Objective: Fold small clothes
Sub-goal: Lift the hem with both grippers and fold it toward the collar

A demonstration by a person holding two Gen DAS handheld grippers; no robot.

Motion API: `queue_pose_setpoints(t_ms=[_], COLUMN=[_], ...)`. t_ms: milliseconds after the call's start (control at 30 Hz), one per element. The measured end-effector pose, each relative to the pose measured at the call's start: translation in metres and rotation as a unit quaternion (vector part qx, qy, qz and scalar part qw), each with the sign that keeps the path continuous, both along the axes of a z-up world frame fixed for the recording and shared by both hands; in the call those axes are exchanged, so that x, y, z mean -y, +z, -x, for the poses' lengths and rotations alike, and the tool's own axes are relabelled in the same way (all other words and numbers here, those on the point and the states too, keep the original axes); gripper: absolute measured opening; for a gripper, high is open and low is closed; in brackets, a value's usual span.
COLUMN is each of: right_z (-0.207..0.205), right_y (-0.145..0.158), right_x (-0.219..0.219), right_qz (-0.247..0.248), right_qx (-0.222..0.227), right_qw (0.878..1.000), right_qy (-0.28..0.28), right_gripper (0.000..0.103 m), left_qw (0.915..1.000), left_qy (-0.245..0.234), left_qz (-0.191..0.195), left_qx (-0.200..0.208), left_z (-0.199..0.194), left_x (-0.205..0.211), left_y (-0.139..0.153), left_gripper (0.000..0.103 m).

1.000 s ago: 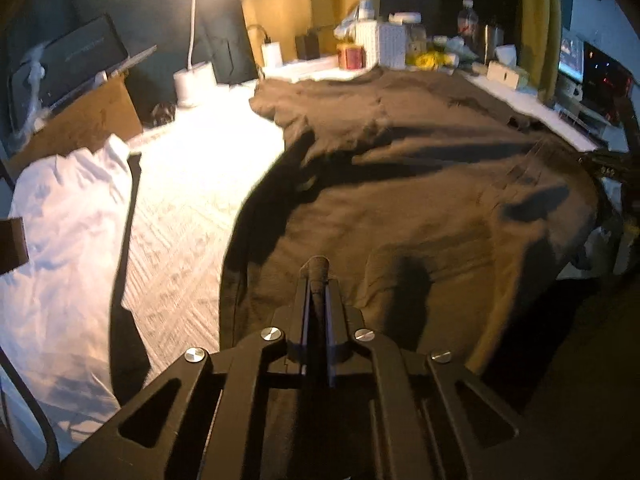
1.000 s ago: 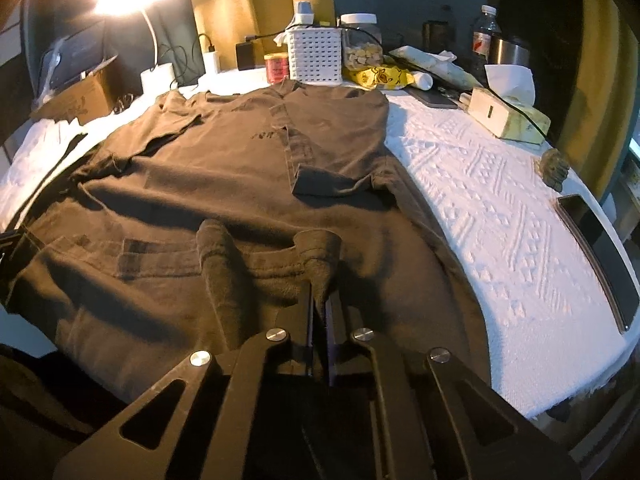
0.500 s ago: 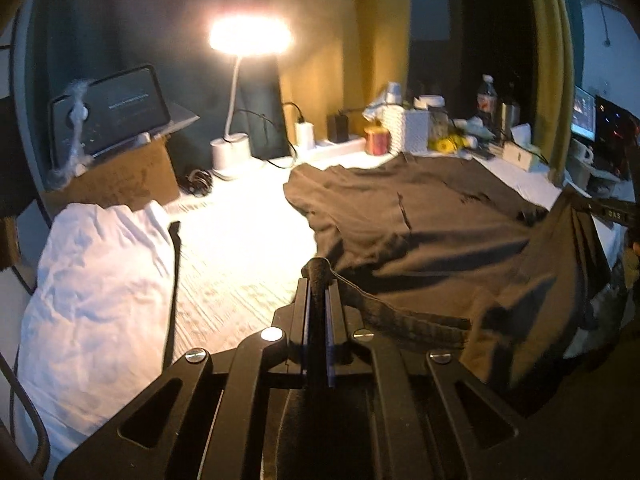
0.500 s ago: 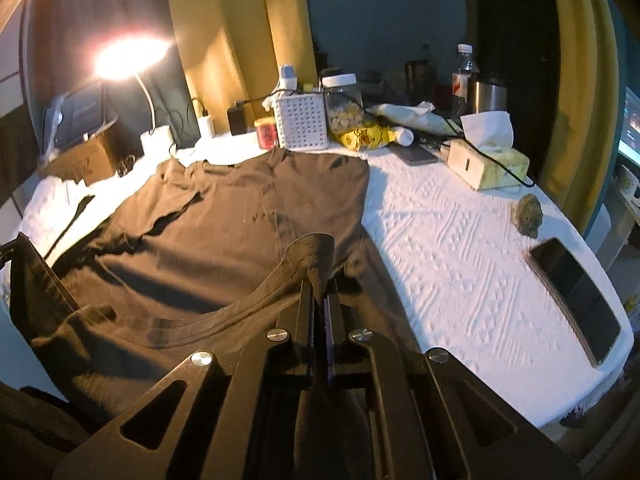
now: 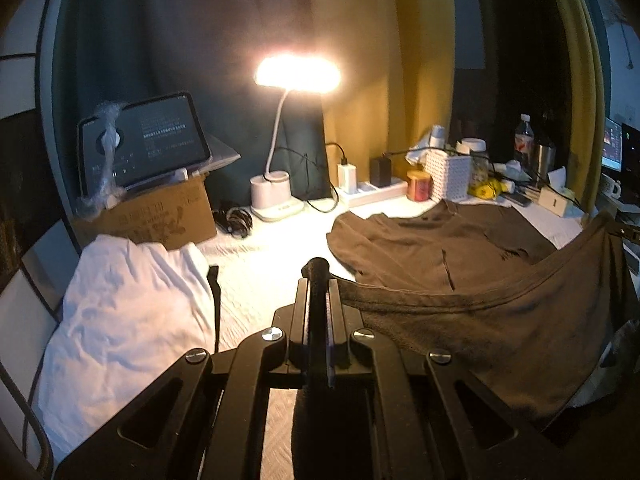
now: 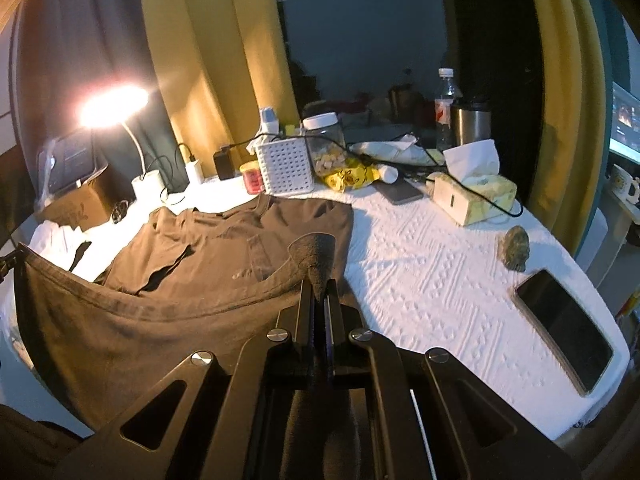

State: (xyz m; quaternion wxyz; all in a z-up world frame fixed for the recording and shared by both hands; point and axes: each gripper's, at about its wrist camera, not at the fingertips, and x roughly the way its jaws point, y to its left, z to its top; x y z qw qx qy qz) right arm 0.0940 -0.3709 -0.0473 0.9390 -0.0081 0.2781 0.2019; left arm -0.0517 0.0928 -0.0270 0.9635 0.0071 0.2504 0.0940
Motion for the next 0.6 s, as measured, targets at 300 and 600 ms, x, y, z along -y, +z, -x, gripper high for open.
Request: queue_pose_setpoints(t_ms=[300, 600], right_z=[-0.021, -0.05], right_y=[0.011, 0.02], right_x=[0.009, 0.004], right_qz=[-0.011, -0.015], right_qx=[0.005, 0.014], right_qw=[1.0, 1.0], right_qy=[-0.01, -0.012], right_gripper=[0.005, 0.005], left_qw=[0.9999, 0.9998], left_qy=[0.003, -0.001], left_qz=[0.003, 0.001], left_qx=[0.014, 0.02], left_z=[-0.027, -0.058], left_x=[-0.009, -0.015], left_y=[0.014, 0.022], left_gripper=[0.004, 0.004])
